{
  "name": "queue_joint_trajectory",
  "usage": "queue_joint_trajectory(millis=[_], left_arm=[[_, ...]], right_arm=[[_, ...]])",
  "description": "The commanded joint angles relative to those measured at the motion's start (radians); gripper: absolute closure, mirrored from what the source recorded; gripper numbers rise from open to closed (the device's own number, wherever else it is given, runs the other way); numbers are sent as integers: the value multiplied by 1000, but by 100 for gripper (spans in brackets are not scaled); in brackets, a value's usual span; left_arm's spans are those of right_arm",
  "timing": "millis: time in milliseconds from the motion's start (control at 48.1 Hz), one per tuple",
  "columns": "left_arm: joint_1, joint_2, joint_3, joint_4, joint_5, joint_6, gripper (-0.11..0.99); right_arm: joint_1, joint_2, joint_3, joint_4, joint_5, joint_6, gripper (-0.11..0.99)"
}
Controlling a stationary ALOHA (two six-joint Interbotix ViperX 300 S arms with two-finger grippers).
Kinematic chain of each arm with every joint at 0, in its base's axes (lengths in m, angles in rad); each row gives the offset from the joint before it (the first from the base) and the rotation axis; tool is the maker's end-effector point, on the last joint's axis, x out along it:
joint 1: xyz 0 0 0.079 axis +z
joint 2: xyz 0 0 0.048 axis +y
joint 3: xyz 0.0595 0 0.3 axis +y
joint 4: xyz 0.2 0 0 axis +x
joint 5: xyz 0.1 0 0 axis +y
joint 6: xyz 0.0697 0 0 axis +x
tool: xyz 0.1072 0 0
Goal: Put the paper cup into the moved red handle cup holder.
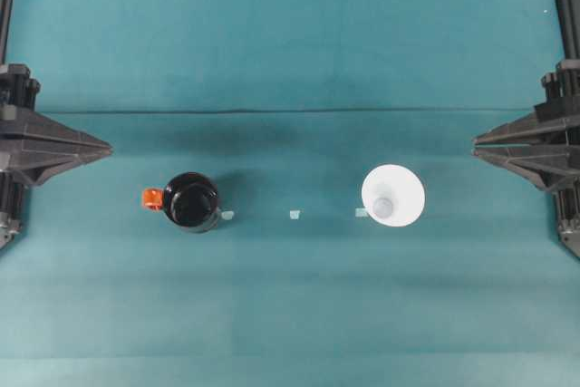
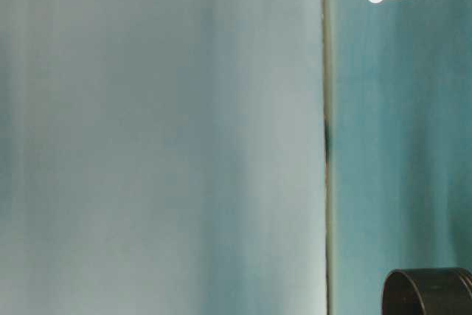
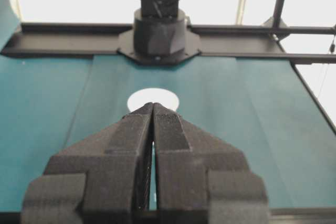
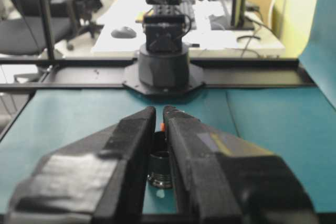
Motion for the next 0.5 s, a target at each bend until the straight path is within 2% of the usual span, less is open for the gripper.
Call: queue_joint_trajectory(millis=[0,104,291,395,478], left_arm=[[3,20,-31,9,66,-37,85],[3,20,-49,11,144,-51,85],[3,34,-87,11,253,-43,85],[3,78,-118,11,367,-51,85],[3,120,-155,11,468,-48,85]], right_arm=[[0,20,-23,2,-8,-6,88],[-2,3,-25,0,12,-6,94],[-2,-26,-29,2,103,-5,98],[-2,-32,-31,2,167,2,98],[-2,-32,-34,2,212,20,98]])
